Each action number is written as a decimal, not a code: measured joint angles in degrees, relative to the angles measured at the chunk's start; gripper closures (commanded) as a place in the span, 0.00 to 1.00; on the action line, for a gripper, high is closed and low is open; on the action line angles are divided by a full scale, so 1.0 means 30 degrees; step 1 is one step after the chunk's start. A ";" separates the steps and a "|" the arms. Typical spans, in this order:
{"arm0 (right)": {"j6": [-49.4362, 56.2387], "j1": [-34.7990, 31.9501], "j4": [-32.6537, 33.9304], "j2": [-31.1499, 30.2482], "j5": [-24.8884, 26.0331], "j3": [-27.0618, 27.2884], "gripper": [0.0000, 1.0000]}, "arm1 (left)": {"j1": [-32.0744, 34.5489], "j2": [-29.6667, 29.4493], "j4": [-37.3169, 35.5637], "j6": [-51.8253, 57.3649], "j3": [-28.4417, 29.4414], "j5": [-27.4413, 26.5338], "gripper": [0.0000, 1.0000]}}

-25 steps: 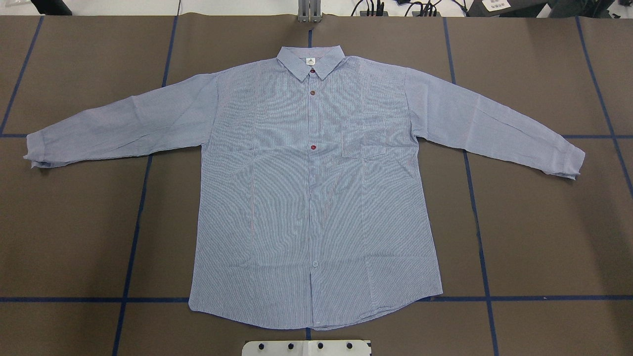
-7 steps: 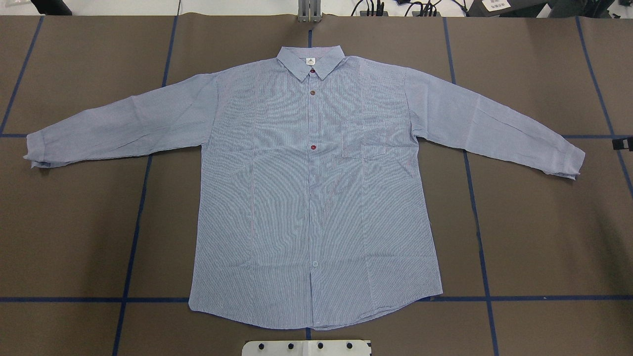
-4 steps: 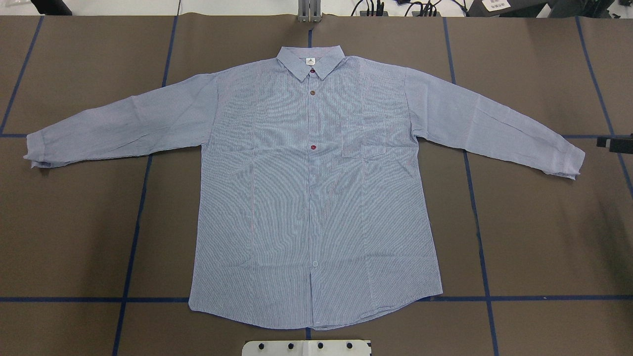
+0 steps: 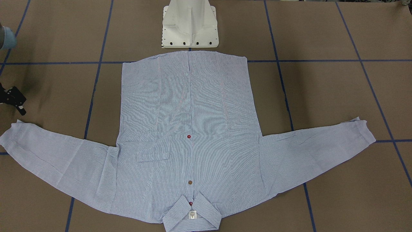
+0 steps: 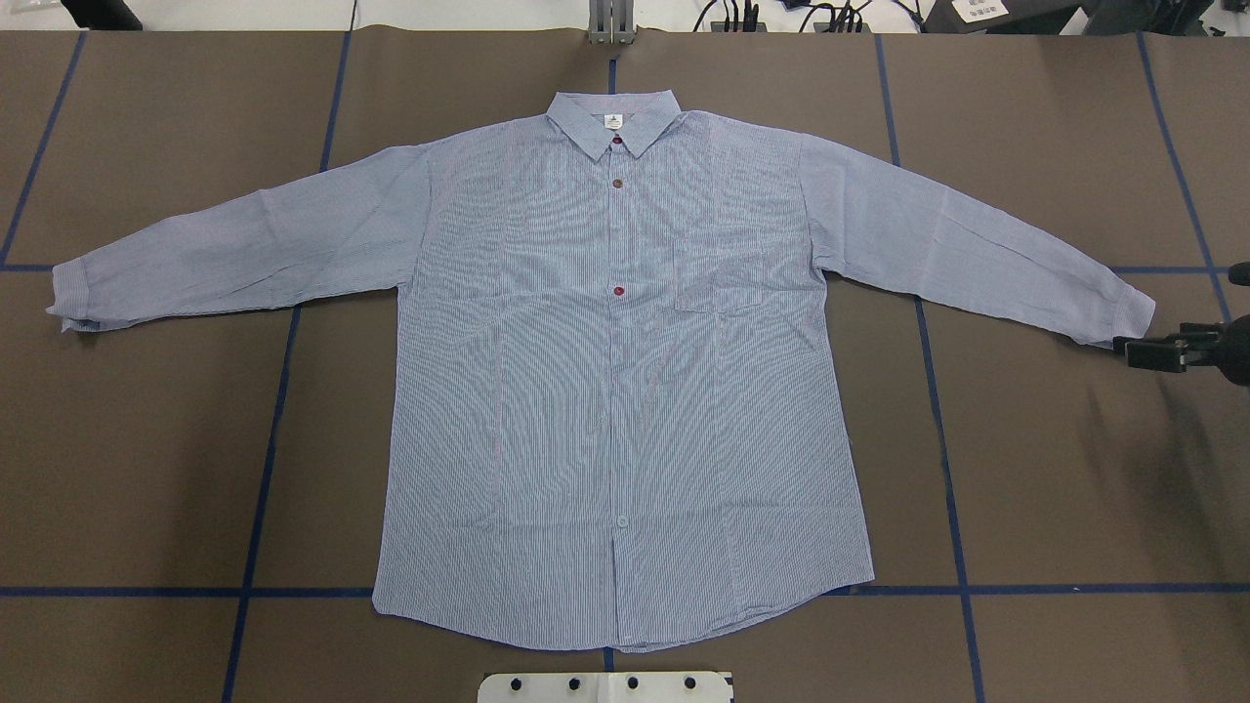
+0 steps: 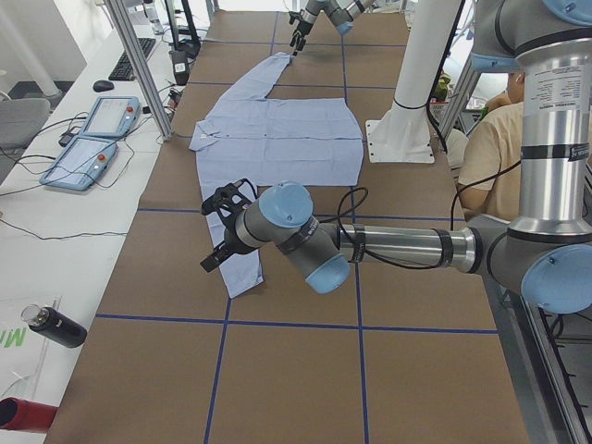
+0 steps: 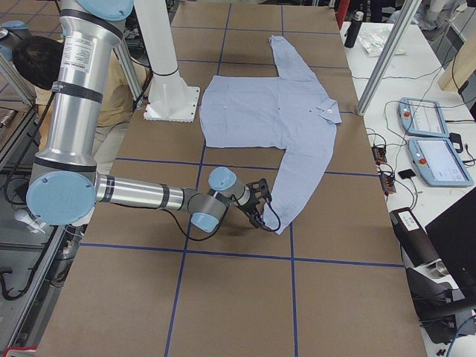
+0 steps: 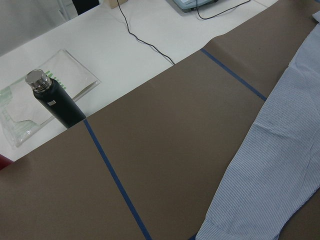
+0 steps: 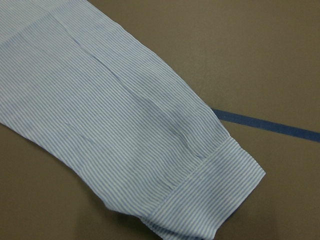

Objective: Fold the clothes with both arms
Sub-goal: 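Move the right gripper down to the cuff of the sleeve nearest it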

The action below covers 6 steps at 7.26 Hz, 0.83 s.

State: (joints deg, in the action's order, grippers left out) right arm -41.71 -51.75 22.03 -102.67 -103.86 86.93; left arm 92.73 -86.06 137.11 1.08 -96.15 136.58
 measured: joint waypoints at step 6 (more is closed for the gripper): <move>0.2444 0.0443 0.0550 0.0140 0.0604 -0.0204 0.24 | 0.0000 0.0219 0.0147 0.0072 0.0097 0.0000 0.00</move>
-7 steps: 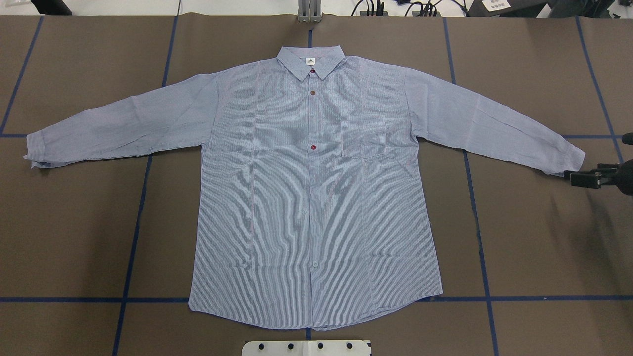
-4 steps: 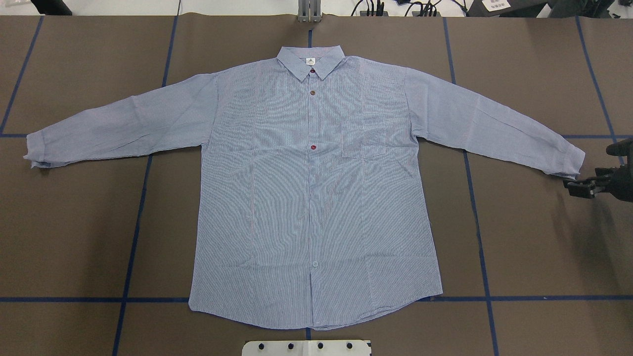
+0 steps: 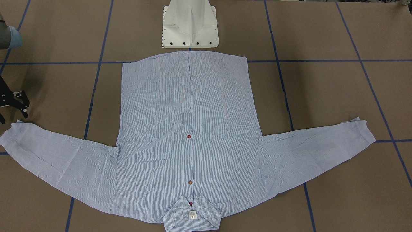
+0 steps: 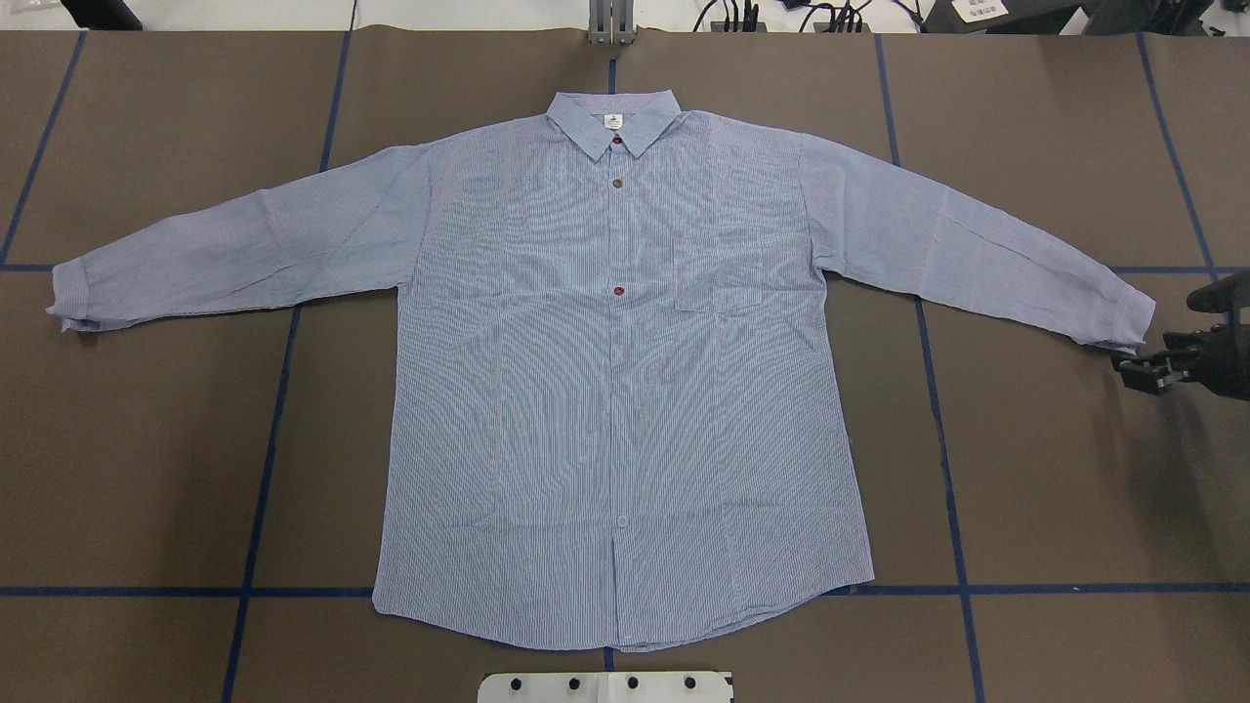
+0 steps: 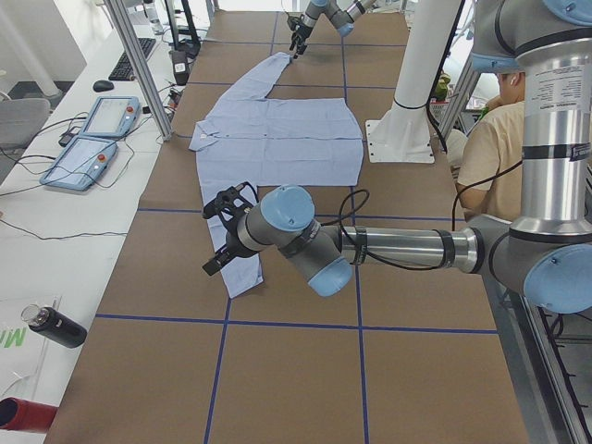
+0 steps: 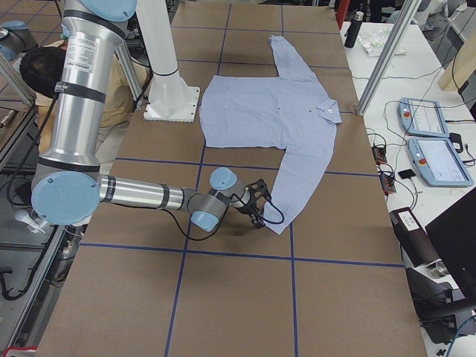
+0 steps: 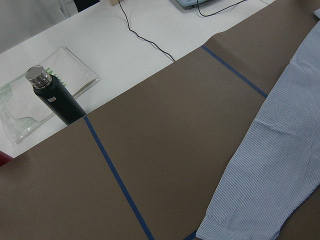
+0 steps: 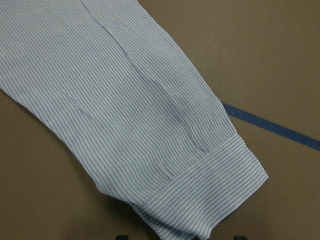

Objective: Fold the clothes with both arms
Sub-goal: 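Move the right gripper down to the cuff of the sleeve nearest it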

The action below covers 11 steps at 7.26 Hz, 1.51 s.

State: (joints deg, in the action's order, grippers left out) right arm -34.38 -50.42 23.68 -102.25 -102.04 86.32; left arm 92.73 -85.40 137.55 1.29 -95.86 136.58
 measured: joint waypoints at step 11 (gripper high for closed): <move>0.0800 -0.1746 0.0923 0.0714 -0.1399 -0.0216 1.00 | 0.0000 0.0138 0.0259 -0.0012 0.0020 -0.0001 0.00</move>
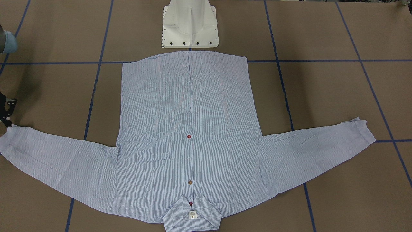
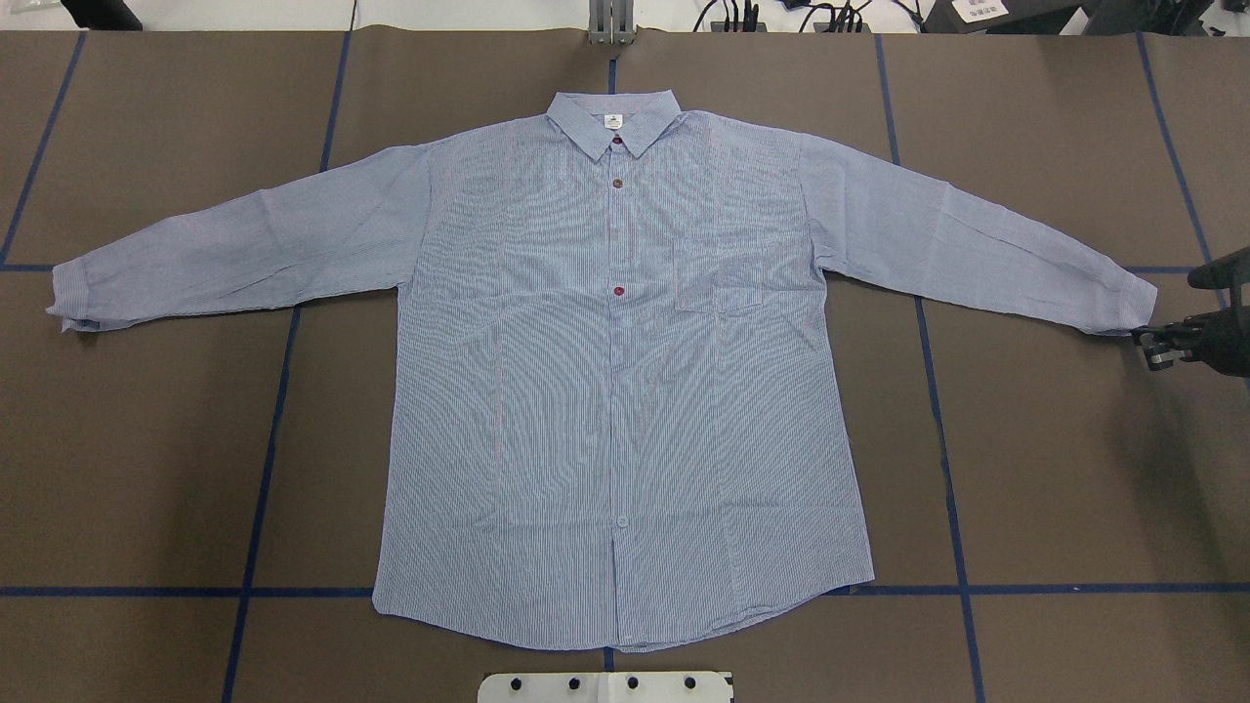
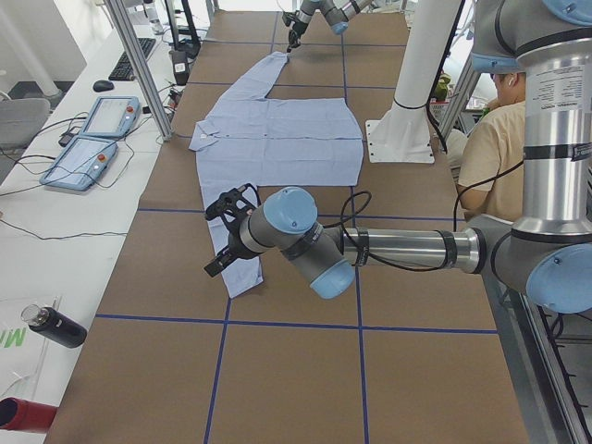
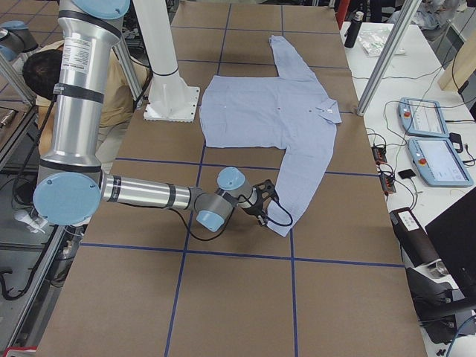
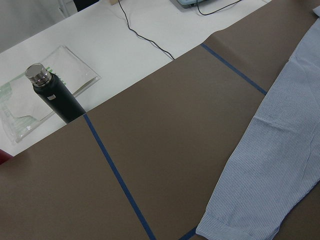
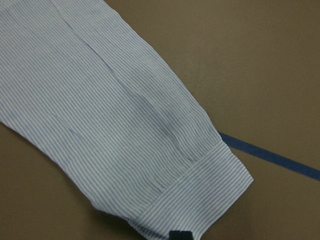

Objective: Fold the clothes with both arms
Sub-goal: 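Move the right gripper down to the cuff of the sleeve nearest it, then close the right gripper on the sleeve cuff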

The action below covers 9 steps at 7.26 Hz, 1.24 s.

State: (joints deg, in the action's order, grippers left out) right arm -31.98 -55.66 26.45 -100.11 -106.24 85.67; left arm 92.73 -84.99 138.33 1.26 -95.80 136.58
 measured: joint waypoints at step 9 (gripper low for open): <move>-0.5252 -0.0385 -0.0602 0.0525 -0.0244 -0.0707 0.58 | -0.0005 0.0001 0.0031 -0.0010 0.0001 0.0000 0.00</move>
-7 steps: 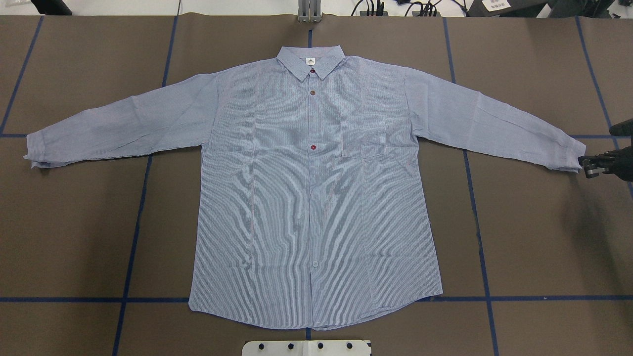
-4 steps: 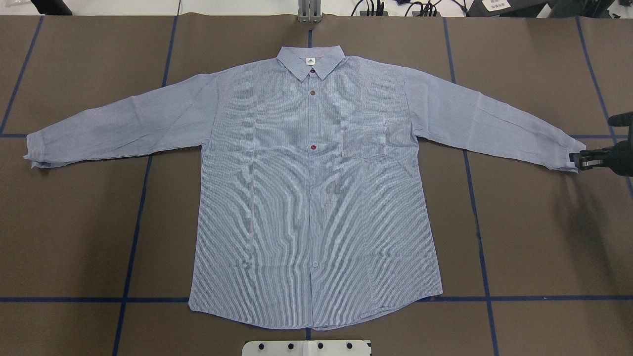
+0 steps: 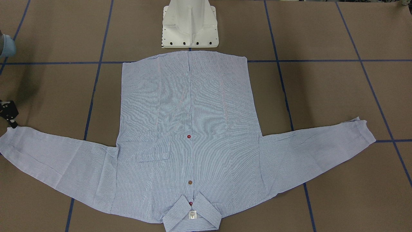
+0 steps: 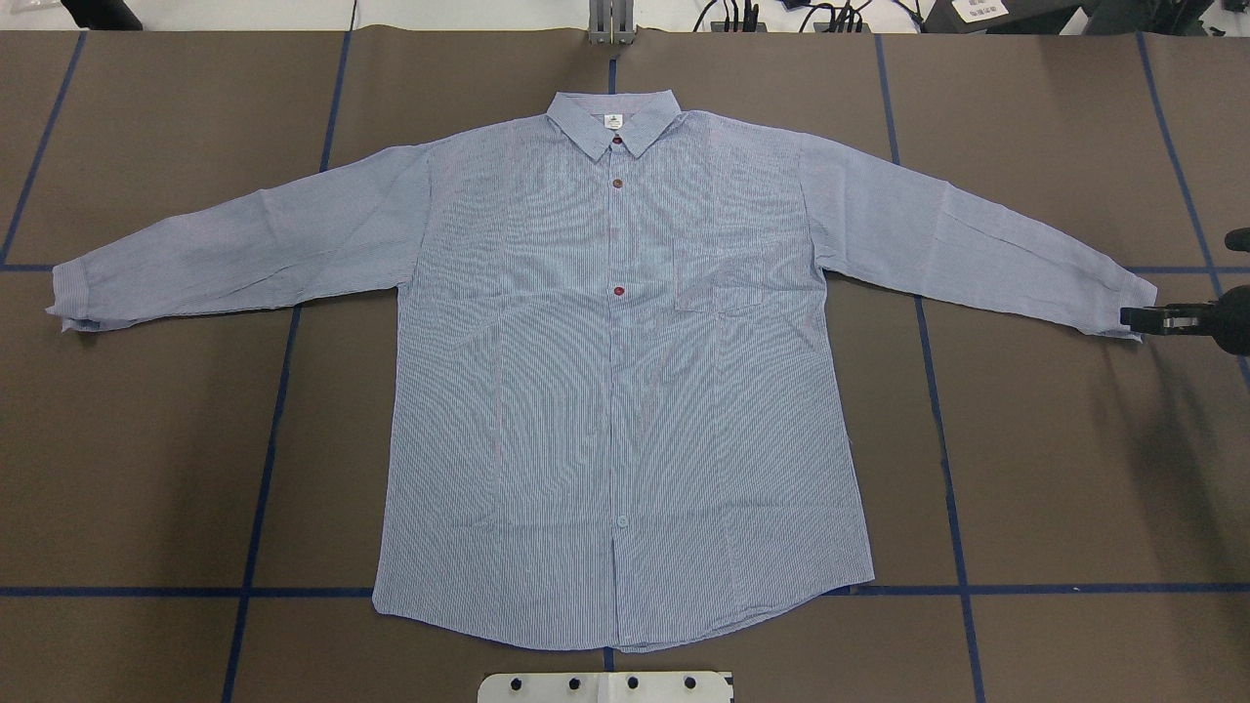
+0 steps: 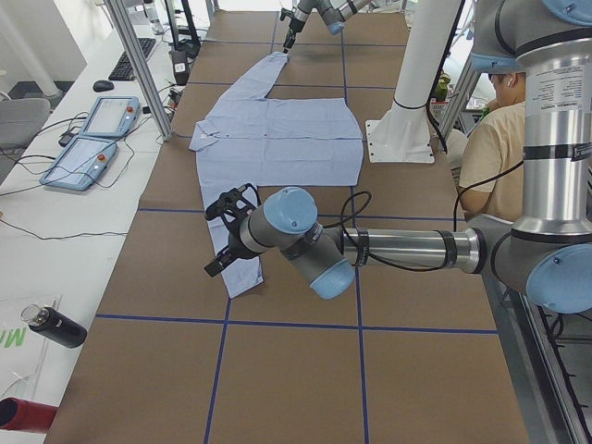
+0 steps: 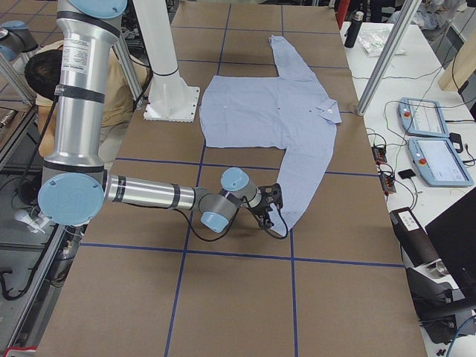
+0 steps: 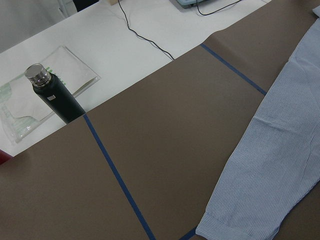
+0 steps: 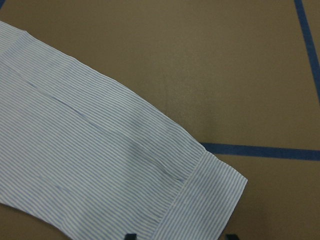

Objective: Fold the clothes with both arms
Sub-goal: 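Close the right gripper on the sleeve cuff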

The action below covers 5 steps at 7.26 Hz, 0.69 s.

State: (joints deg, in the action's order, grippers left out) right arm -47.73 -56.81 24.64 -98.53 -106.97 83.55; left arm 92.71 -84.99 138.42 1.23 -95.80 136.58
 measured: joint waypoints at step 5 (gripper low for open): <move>0.4513 0.0421 0.0049 -0.0114 0.0545 -0.0162 0.55 | -0.0002 0.0000 -0.0003 0.0000 0.0025 0.0000 0.00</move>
State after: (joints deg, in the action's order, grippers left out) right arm -34.20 -55.55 24.79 -98.88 -105.34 83.06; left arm 92.70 -84.99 138.41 1.23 -95.73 136.58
